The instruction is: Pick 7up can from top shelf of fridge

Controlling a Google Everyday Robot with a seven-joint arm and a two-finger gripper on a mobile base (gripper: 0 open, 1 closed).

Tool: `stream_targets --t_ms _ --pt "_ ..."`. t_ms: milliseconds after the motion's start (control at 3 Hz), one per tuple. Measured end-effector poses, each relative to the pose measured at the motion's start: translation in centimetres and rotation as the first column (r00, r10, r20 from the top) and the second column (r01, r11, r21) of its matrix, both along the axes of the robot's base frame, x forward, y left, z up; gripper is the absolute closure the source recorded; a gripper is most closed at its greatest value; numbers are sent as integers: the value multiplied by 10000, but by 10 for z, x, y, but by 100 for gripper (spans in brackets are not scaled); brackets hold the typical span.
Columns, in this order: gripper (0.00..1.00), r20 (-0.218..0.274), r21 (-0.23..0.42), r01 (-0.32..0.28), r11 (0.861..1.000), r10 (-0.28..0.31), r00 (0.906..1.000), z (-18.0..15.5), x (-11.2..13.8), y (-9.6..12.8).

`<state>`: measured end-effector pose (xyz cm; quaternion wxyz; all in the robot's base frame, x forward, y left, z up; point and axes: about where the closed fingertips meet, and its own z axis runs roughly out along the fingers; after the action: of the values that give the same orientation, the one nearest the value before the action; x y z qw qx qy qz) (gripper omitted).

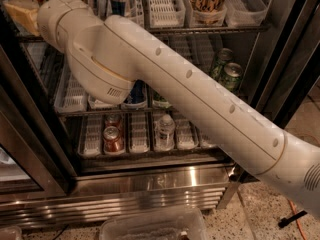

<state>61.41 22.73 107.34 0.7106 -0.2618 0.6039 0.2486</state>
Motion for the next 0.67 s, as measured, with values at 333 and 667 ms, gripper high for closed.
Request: stream_targets --t_ms 333,667 --pt "22 -44 -91 -258 9996 258 9997 -1 -1 9" --pt "23 -85 -214 -581 9981 580 9983 -3 -5 19"
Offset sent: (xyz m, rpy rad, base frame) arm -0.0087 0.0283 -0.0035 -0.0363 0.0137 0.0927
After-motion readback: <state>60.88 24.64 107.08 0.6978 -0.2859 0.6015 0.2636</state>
